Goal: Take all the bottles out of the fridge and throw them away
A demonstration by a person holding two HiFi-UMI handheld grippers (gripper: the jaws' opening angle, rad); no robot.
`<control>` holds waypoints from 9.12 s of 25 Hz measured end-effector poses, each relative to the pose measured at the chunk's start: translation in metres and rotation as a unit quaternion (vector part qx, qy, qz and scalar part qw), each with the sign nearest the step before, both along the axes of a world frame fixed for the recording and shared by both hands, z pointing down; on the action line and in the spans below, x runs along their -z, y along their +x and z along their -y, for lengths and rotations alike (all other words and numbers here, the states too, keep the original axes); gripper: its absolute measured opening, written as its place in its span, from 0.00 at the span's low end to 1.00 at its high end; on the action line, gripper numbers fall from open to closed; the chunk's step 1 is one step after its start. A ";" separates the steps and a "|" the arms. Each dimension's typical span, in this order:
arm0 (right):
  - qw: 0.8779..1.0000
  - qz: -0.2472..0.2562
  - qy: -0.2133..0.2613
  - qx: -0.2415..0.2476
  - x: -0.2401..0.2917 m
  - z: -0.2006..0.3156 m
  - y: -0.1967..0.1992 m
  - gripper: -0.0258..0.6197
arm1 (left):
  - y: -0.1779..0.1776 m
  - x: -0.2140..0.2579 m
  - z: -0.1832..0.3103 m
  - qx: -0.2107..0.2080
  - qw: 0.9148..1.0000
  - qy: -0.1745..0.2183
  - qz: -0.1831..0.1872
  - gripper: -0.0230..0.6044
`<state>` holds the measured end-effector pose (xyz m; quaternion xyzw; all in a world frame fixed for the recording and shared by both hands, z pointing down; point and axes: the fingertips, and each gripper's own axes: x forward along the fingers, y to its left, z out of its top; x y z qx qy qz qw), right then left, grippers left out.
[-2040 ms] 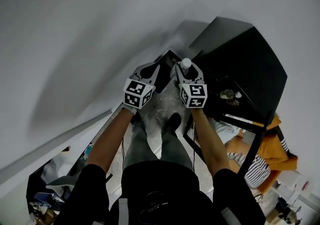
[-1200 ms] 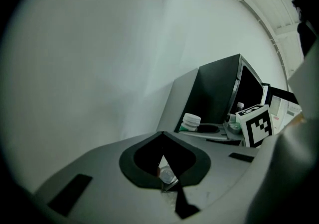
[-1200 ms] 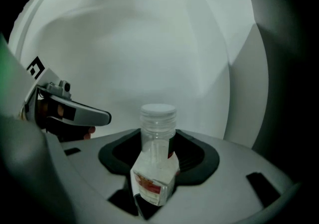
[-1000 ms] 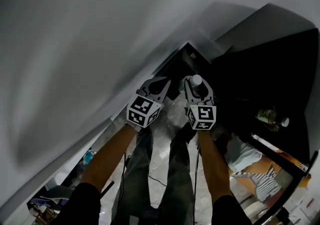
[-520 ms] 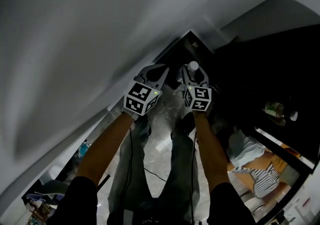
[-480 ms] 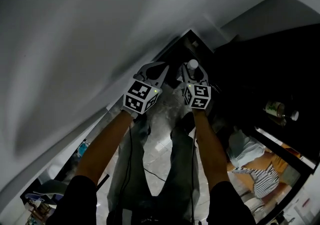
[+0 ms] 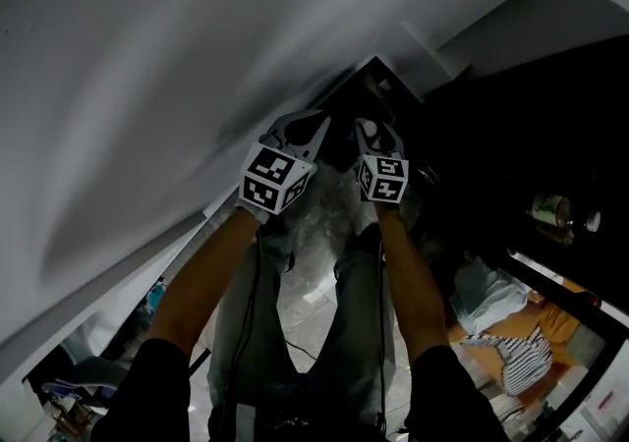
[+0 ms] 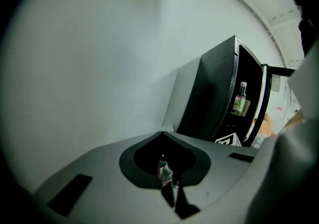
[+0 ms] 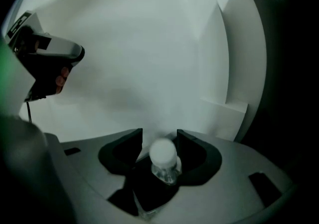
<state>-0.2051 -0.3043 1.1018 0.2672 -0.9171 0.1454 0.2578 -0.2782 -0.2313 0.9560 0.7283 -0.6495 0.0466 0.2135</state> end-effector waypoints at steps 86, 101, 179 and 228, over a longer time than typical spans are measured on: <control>0.928 0.082 0.112 -0.346 0.593 -0.190 0.410 0.05 | 0.361 0.467 -0.094 -0.340 0.937 0.077 0.019 0.03; 0.910 0.067 0.117 -0.392 0.563 -0.110 0.352 0.05 | 0.322 0.449 -0.022 -0.403 0.912 0.075 0.009 0.03; 0.900 0.063 0.164 -0.399 0.396 0.104 0.418 0.33 | 0.405 0.304 0.127 -0.406 0.909 0.094 0.026 0.03; 0.985 0.109 0.134 0.007 0.574 0.004 0.049 0.33 | 0.059 0.432 0.004 -0.005 0.999 0.044 0.019 0.03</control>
